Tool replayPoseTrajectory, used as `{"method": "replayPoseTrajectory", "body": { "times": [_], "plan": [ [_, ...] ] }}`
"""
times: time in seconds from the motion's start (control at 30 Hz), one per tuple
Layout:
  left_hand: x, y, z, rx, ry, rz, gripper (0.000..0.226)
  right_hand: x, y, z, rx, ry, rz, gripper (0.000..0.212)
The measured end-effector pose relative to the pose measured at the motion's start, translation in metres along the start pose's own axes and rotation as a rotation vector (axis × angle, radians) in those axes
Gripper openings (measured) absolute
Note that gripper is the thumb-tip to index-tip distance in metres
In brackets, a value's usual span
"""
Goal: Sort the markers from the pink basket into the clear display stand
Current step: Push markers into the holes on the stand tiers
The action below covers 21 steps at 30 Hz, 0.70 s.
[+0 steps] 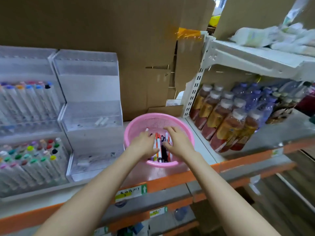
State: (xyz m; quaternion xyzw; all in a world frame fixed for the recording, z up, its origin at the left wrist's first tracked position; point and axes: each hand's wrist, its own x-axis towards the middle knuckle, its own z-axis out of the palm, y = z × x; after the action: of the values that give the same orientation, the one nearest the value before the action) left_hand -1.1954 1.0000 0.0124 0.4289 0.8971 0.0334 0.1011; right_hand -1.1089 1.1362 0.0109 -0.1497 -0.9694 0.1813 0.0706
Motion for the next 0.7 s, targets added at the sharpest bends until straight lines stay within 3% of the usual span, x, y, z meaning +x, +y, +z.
{"method": "replayPoseTrajectory", "body": {
  "times": [0.17,0.3,0.53,0.7],
  "plan": [
    [0.018,-0.003,0.007,0.009,-0.056,-0.061,0.059,0.018,0.003,0.010,-0.103,-0.161,0.054,0.062],
    [0.021,-0.004,0.013,-0.037,-0.054,-0.047,0.056,0.024,0.005,0.016,-0.213,-0.275,0.086,0.050],
    [0.020,-0.008,0.005,-0.227,0.075,-0.065,0.023,0.026,0.004,0.010,-0.100,-0.200,0.078,0.042],
    [0.018,-0.012,0.003,-0.372,0.120,-0.076,0.040,0.024,0.004,0.004,0.058,-0.180,0.130,0.032]
  ]
}}
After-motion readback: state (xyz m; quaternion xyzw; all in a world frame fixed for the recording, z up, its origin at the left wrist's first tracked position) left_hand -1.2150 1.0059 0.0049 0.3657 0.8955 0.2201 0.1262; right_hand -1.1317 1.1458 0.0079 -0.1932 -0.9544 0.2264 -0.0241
